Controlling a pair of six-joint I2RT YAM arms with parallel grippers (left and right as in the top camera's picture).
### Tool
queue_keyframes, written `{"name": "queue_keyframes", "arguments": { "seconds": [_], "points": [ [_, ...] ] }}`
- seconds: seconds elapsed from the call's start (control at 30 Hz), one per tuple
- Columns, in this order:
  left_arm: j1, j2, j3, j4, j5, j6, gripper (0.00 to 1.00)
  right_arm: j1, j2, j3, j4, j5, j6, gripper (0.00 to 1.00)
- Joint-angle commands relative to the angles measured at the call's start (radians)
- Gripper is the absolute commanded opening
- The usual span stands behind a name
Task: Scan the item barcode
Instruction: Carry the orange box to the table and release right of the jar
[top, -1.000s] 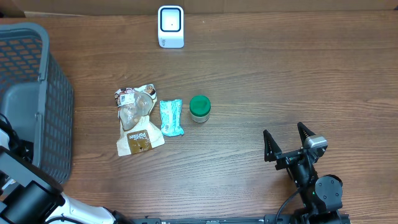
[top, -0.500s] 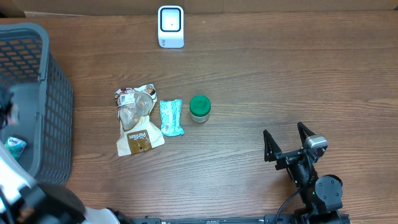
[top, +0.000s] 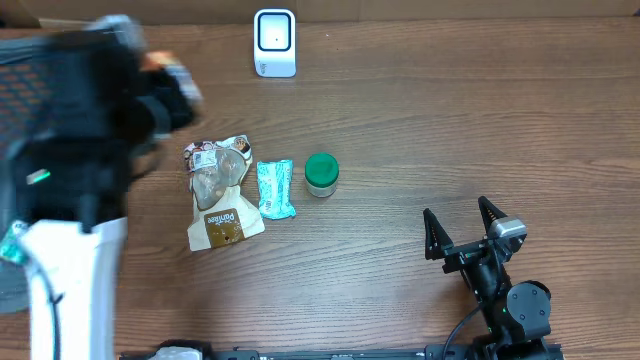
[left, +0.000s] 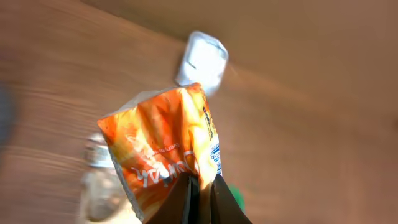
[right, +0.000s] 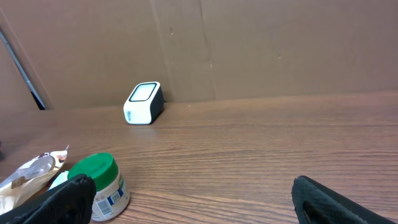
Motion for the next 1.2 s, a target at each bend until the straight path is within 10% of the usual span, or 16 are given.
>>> {"name": "queue_keyframes", "arguments": {
  "seconds": [0.0, 0.27, 0.87, 1.0, 1.17],
  "points": [
    [-0.193, 0.091, -0.013, 0.009, -0.132, -0.042, 0.04, -0.003, -0.012, -0.011, 0.003, -0.001, -0.004, 1.00],
    [-0.445, 0.349, -0.013, 0.100, -0.157, -0.105, 0.04, -0.003, -0.012, -0.011, 0.003, -0.001, -0.004, 1.00],
    [-0.566, 0.675, -0.013, 0.154, -0.022, -0.145, 0.06, -0.003, -0.012, -0.011, 0.003, -0.001, -0.004, 1.00],
    [-0.564, 0.689, -0.012, 0.124, -0.022, -0.137, 0.53, -0.003, -0.012, -0.011, 0.003, -0.001, -0.004, 1.00],
    [-0.513, 0.619, 0.095, 0.024, -0.027, -0.126, 0.59, -0.003, -0.012, -0.011, 0.003, -0.001, -0.004, 1.00]
  ]
}}
